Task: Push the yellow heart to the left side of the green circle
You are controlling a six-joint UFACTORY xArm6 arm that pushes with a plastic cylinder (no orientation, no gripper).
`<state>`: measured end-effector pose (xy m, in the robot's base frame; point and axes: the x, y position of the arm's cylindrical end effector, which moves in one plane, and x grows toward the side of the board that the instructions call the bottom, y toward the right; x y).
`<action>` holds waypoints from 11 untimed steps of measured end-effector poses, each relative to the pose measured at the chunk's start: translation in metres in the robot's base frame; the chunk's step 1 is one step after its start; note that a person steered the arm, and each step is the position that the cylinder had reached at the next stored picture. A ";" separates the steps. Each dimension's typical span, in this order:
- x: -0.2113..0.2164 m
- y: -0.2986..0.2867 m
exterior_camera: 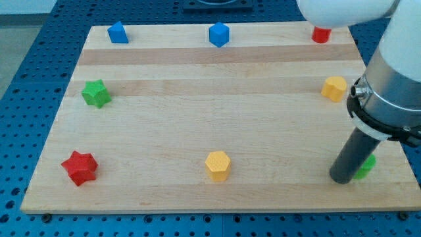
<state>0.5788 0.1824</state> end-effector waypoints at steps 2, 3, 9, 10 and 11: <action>-0.004 -0.015; -0.019 -0.024; -0.216 0.070; -0.217 0.042; -0.217 0.041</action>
<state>0.3622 0.2236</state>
